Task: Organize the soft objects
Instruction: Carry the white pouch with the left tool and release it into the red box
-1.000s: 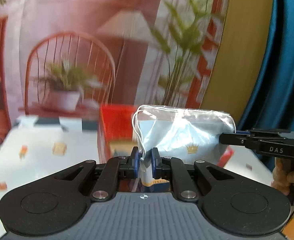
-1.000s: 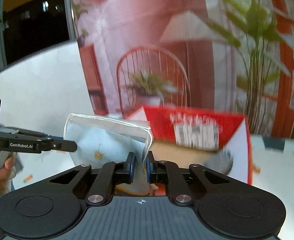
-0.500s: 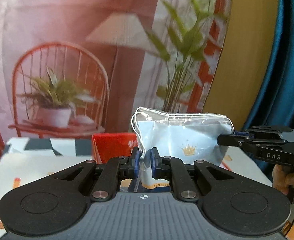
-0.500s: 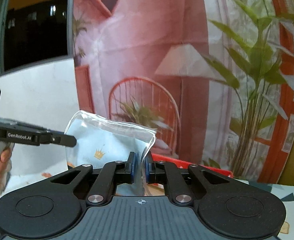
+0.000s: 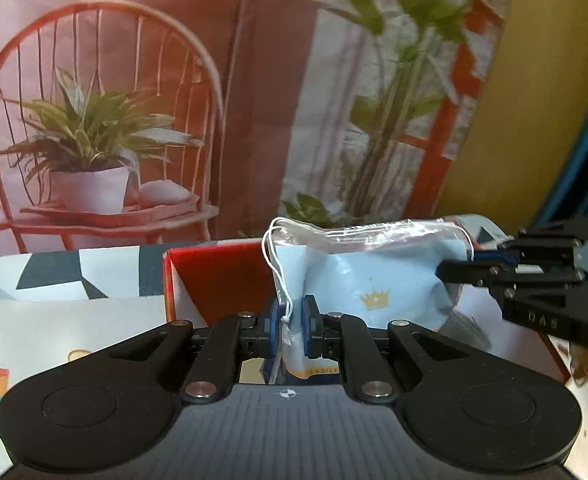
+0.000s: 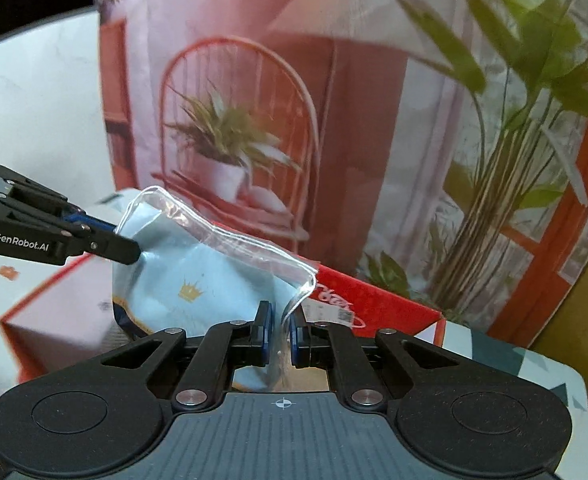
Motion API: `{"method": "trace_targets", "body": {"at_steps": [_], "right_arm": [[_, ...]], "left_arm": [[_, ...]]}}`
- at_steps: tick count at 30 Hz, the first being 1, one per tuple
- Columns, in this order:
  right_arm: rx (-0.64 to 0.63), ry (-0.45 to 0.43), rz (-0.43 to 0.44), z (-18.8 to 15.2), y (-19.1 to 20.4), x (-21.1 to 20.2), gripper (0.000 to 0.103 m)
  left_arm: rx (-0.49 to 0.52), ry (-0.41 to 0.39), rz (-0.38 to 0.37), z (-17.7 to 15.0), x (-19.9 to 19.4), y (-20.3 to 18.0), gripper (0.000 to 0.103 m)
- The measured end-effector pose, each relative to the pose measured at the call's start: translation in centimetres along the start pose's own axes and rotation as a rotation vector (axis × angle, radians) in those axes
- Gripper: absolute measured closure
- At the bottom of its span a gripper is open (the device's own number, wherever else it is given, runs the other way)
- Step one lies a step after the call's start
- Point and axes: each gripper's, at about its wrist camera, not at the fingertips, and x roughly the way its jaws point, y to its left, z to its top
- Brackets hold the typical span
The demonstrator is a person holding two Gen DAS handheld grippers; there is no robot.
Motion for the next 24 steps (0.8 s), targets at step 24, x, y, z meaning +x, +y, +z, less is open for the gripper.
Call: {"method": "trace_targets", "body": {"at_steps": [24], "right_arm": [[-0.132, 0.225, 0.029, -2.4, 1.3, 0.5, 0.089]], "left_arm": [[0.090, 0.160, -0.075, -3.7, -2.2, 0.4, 0.057]]}}
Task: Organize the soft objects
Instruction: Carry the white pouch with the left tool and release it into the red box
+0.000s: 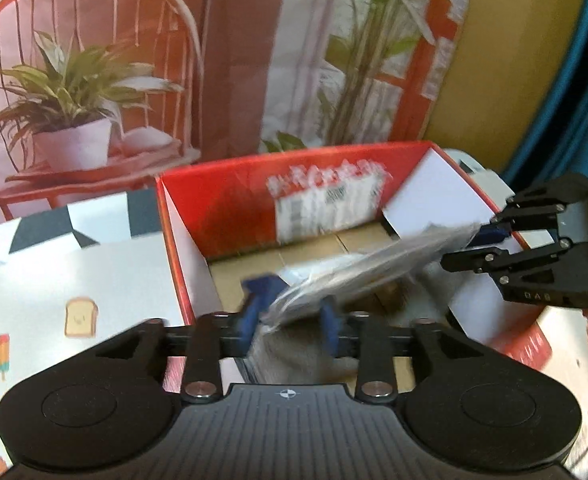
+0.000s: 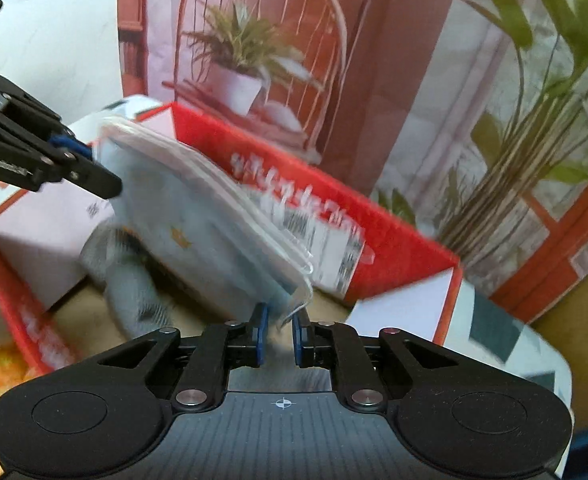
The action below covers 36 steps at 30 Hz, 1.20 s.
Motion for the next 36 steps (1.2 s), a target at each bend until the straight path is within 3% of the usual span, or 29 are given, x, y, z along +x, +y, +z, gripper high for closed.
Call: {"method": "trace_targets", "body": {"at_steps": [2, 7, 15, 17, 20, 22, 26, 31, 36], "right_arm": [[0.012, 0.015, 0.014, -0.8, 0.4, -0.6, 0.082], [0.054, 0.027, 0.053, -2.4, 0.9, -2.2, 0.081], [0.169, -0.043, 0.131, -3.4, 0.8, -4.9, 0.080], [0.193, -0.067, 0.149, -3.3, 0.8, -5.3, 0.080], [0.248, -0.108, 0.172, -2.8, 0.6, -5.5, 0.081], [0.295, -0.137, 0.181, -2.3, 0.4, -5.3, 0.081], [0.365, -0.157, 0.175, -1.4, 0.4, -3.8, 0.089], [0.415, -0.077, 0.164, -1.3, 0.4, -1.0, 0.092], [0.427, -0.037, 0.154, -2.0, 0.5, 0.1, 0.092]], "left_arm": [[0.011, 0.004, -0.013, -0.9, -0.7, -0.3, 0.053], [-0.012, -0.004, -0.075, -2.2, -2.5, -0.2, 0.051], [-0.092, -0.097, -0.127, -2.8, -5.2, 0.1, 0.052], [-0.123, -0.118, -0.105, -2.5, -5.2, 0.2, 0.053], [-0.189, -0.111, -0.060, -1.7, -4.1, 0.3, 0.078], [-0.221, -0.101, -0.038, -1.0, -2.9, 0.3, 0.082], [-0.201, -0.026, -0.006, -0.1, 0.1, -1.1, 0.085], [-0.129, 0.125, 0.009, -0.5, 3.9, -2.8, 0.085], [-0.143, 0.226, 0.011, -1.1, 6.6, -2.9, 0.085]]}}
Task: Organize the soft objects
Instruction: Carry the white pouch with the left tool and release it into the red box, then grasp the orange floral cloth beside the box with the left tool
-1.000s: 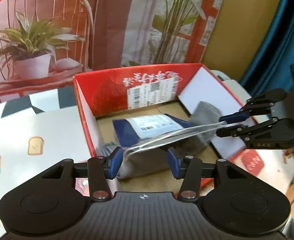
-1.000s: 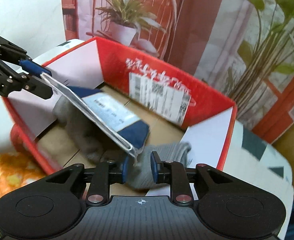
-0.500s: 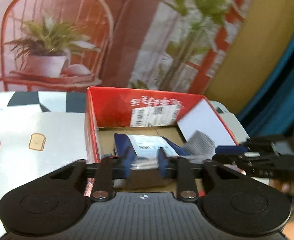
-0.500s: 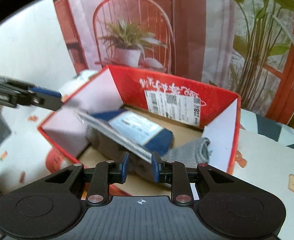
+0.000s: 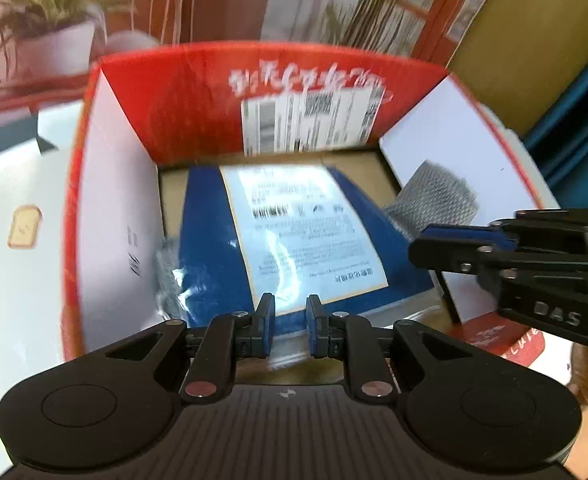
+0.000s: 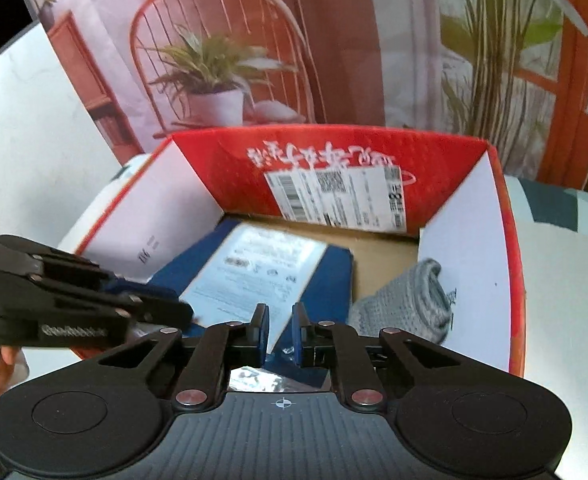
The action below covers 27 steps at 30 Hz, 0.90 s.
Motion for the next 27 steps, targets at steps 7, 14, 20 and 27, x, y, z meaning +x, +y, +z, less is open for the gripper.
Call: {"method": "trace_targets", "body": {"at_steps": [7, 14, 20, 27], "right_arm": [[0.022, -0.025, 0.007, -0.8, -0.4, -1.3, 0.091], [-0.040, -0.115, 0.046, -2.5, 1.4, -5.5, 0.089], [-0.051, -0.183, 0.080, -4.8, 3.0, -8.7, 0.084], [-0.026, -0.173, 0.073, -8.0, 3.5, -9.7, 0.083]], "left_arm": [[-0.007, -0.092, -0.026, -0.9, -2.2, 0.3, 0.085], [-0.003, -0.228, -0.056, -4.1, -8.0, 0.3, 0.084], [-0.041, -0.318, -0.040, -8.9, -11.3, 1.0, 0.068], [-0.045, -0.333, -0.044, -11.7, -12.7, 0.4, 0.066]]}}
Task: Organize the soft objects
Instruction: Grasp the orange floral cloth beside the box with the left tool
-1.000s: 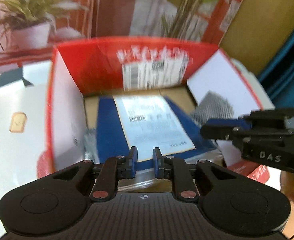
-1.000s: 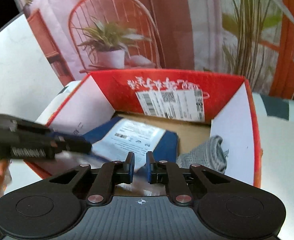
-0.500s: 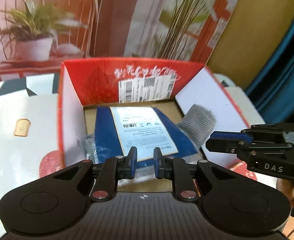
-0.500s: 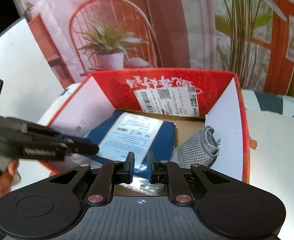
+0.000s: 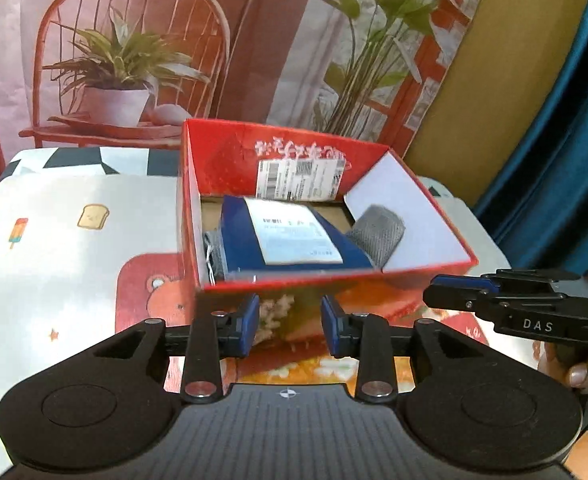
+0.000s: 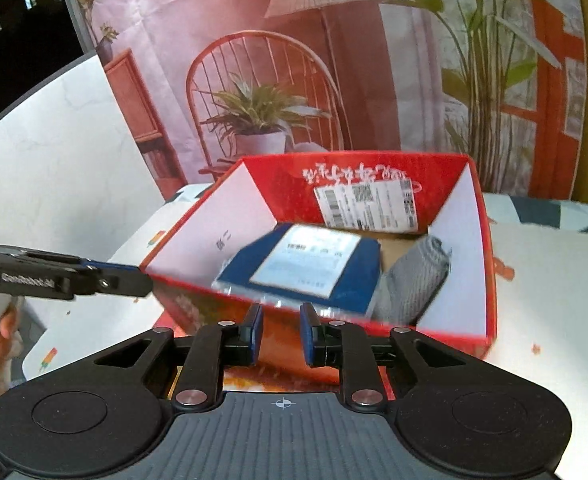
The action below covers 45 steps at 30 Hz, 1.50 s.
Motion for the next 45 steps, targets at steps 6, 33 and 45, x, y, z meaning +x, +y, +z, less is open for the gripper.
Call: {"method": "trace_targets", "body": {"at_steps": [6, 33, 45], "right_arm": [[0.028, 0.051, -0.054, -2.8, -0.2, 0.4, 0.075], [0.130, 0.152, -0.086, -6.9, -1.1, 3.0, 0.047], [0.152, 0.144, -0.097, -7.6, -1.6, 3.7, 0.038]], "left_arm": [[-0.093, 0.088, 0.011, -2.8, 2.2, 0.9, 0.053], [-0.373, 0.212, -0.062, -5.7, 6.8, 3.7, 0.040], [-0.332, 0.184, -0.037, -6.8, 7.0, 3.5, 0.054]]}}
